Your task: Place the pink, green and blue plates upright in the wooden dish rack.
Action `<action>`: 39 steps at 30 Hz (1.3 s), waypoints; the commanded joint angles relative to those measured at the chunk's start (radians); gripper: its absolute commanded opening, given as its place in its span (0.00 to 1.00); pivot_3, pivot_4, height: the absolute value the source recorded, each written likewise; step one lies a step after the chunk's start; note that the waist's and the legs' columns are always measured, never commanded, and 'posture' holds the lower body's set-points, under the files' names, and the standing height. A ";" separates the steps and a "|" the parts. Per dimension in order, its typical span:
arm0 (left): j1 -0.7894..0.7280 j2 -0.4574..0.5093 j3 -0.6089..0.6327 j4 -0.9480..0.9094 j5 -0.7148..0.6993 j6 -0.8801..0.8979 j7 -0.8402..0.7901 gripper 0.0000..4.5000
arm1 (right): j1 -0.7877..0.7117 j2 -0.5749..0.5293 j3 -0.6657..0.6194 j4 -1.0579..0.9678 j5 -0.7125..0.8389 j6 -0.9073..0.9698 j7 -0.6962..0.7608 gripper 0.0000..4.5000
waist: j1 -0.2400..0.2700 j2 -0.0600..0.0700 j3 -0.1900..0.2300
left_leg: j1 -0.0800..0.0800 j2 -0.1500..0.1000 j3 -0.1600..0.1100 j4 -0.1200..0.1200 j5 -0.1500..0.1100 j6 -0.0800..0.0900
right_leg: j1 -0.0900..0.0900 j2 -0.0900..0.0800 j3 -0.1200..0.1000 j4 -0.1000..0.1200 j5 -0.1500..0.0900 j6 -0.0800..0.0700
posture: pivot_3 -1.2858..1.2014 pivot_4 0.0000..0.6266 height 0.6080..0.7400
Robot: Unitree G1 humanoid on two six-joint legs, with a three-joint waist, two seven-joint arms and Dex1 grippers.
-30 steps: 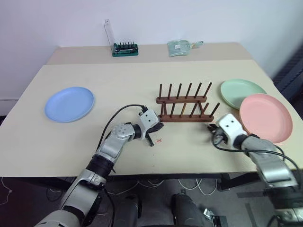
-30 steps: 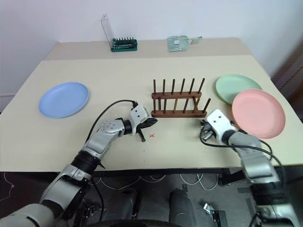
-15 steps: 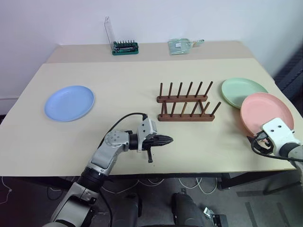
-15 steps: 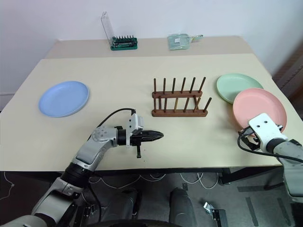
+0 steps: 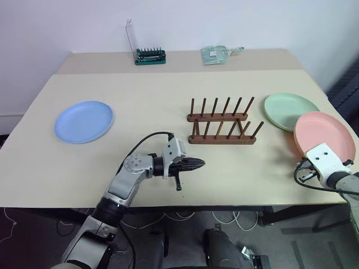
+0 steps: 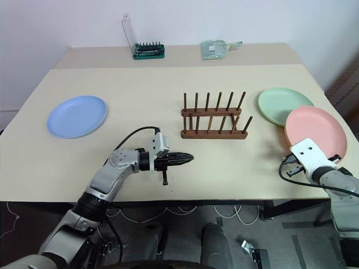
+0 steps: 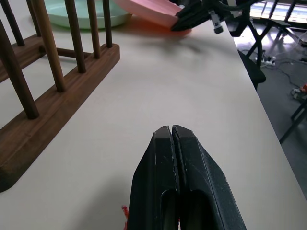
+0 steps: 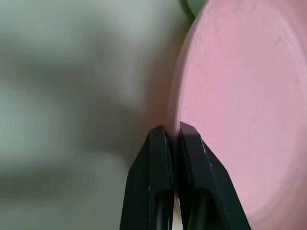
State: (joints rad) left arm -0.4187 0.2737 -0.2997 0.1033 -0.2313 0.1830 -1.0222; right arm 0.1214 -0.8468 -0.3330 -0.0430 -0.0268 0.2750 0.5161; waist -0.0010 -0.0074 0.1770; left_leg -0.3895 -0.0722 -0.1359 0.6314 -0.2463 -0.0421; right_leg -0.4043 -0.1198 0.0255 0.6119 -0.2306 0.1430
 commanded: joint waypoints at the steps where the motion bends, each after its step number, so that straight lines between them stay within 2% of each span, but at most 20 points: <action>1: -0.010 -0.003 0.012 -0.017 -0.014 -0.017 -0.006 0.00 | 0.018 -0.042 -0.146 -0.144 0.073 -0.078 0.067 0.00 | 0.002 0.001 0.001 | 0.000 0.000 0.000 0.000 0.000 0.000 | 0.000 0.000 0.000 0.000 0.000 0.000 | 0.52 0.24 1.00; 4: -0.015 -0.004 0.016 -0.007 -0.012 -0.030 -0.007 0.00 | -0.058 -0.034 -0.244 -0.253 0.270 -0.048 0.155 0.00 | -0.012 0.003 0.001 | 0.000 0.000 0.001 0.000 0.000 0.000 | 0.000 0.000 0.000 0.000 0.000 0.000 | 0.52 0.24 1.00; 8: -0.026 -0.010 0.017 0.007 -0.010 -0.035 -0.005 0.00 | -0.221 -0.023 -0.288 -0.337 0.572 0.151 0.189 0.00 | -0.013 0.003 0.002 | 0.001 0.002 0.000 0.000 0.000 0.000 | 0.000 0.001 0.000 0.001 0.000 0.000 | 0.52 0.24 1.00; 12: -0.029 -0.016 0.022 0.010 -0.010 -0.038 0.005 0.00 | -0.442 0.016 -0.212 -0.376 1.000 0.413 0.154 0.00 | -0.010 0.002 0.002 | -0.001 0.001 -0.001 0.000 0.000 0.000 | 0.000 0.000 -0.001 0.000 0.000 -0.001 | 0.52 0.24 1.00; 14: -0.022 -0.013 0.028 -0.001 -0.014 -0.037 0.008 0.00 | -0.543 0.047 -0.181 -0.318 1.082 0.478 0.112 0.00 | -0.009 0.002 0.002 | -0.001 0.001 -0.001 0.000 0.000 0.000 | 0.000 0.000 0.000 0.000 0.000 -0.001 | 0.52 0.24 1.00; 18: -0.007 -0.009 0.041 -0.020 -0.017 -0.028 0.019 0.00 | -0.634 0.074 -0.150 -0.184 1.128 0.544 0.088 0.00 | 0.002 0.002 0.003 | -0.002 0.000 -0.001 0.000 0.000 0.000 | -0.001 0.000 -0.001 -0.001 0.000 -0.001 | 0.52 0.24 1.00; 24: 0.010 -0.005 0.051 -0.039 -0.021 -0.017 0.036 0.00 | -0.661 0.078 -0.126 -0.101 1.123 0.569 0.108 0.00 | 0.011 0.002 0.002 | -0.002 0.000 0.000 -0.001 0.000 0.000 | -0.003 0.000 0.000 0.000 0.001 -0.001 | 0.52 0.24 1.00; 39: 0.019 0.003 0.053 -0.058 -0.034 -0.006 0.038 0.00 | -0.578 0.070 -0.188 -0.004 1.157 0.625 0.161 0.00 | 0.010 0.002 0.002 | -0.002 0.000 0.000 0.000 0.000 0.000 | -0.003 0.000 0.000 0.000 0.001 0.000 | 0.52 0.24 1.00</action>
State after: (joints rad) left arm -0.4005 0.2747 -0.2561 0.0913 -0.2495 0.1742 -0.9820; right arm -0.4500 -0.7644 -0.4813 -0.0467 1.1010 0.8985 0.6554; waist 0.0088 -0.0050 0.1793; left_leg -0.3917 -0.0719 -0.1359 0.6309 -0.2464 -0.0417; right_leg -0.4076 -0.1197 0.0252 0.6121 -0.2300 0.1426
